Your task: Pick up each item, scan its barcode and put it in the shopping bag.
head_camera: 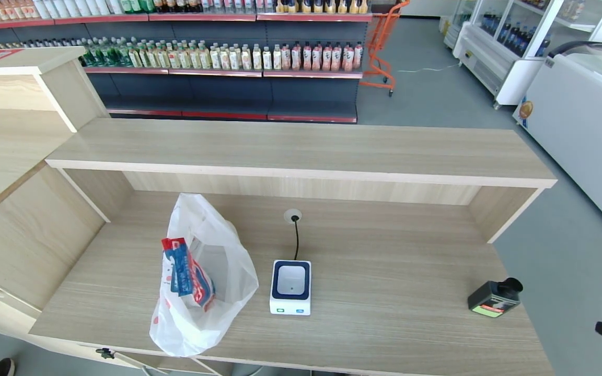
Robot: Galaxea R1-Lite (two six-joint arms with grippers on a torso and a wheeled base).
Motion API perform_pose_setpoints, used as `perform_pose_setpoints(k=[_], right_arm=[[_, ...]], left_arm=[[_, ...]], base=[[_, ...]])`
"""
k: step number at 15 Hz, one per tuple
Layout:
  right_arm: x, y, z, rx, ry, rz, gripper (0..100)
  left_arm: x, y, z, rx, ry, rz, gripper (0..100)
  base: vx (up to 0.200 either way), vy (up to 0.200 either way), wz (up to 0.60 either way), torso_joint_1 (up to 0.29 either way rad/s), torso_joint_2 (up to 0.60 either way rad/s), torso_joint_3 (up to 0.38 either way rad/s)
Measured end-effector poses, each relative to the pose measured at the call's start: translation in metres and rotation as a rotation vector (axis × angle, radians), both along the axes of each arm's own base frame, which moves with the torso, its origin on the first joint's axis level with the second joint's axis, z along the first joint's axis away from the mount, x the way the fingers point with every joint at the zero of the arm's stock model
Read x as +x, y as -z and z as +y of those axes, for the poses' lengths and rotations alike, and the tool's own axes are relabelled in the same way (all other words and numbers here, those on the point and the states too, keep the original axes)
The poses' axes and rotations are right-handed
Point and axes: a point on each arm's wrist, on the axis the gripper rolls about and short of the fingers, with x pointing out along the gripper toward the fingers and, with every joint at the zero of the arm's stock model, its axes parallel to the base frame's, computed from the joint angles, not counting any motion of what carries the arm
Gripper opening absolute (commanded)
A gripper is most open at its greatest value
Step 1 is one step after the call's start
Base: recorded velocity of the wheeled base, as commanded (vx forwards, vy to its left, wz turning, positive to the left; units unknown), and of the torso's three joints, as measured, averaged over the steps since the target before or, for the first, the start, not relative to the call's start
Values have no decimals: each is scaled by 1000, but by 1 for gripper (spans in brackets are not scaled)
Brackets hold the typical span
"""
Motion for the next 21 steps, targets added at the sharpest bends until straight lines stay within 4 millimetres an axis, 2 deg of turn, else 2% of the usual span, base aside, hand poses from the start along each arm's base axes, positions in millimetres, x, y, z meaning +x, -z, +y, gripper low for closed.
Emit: perform_pose_setpoints(k=[3, 5, 9, 12, 13, 15, 21], right_arm=[[13, 11, -8, -236, 205, 175, 100], [30, 16, -14, -345, 246, 283, 100], [75, 15, -27, -468, 229, 446, 100], [120, 16, -42, -572, 183, 436, 100], [129, 19, -44, -576, 145, 443, 100], [135, 24, -42, -542, 72, 450, 100], [133, 31, -31, -490, -38, 438, 100]], left_arm=[[0, 0, 0, 0, 0, 0, 100], [0, 0, 0, 0, 0, 0, 100], [0, 0, 0, 0, 0, 0, 100], [0, 0, 0, 0, 0, 0, 100], [0, 0, 0, 0, 0, 0, 100], [0, 0, 0, 0, 0, 0, 100], [0, 0, 0, -1, 0, 0, 100]], base=[[0, 0, 0, 0, 0, 0], [0, 0, 0, 0, 0, 0], [0, 0, 0, 0, 0, 0], [0, 0, 0, 0, 0, 0], [0, 0, 0, 0, 0, 0], [0, 0, 0, 0, 0, 0], [0, 0, 0, 0, 0, 0]])
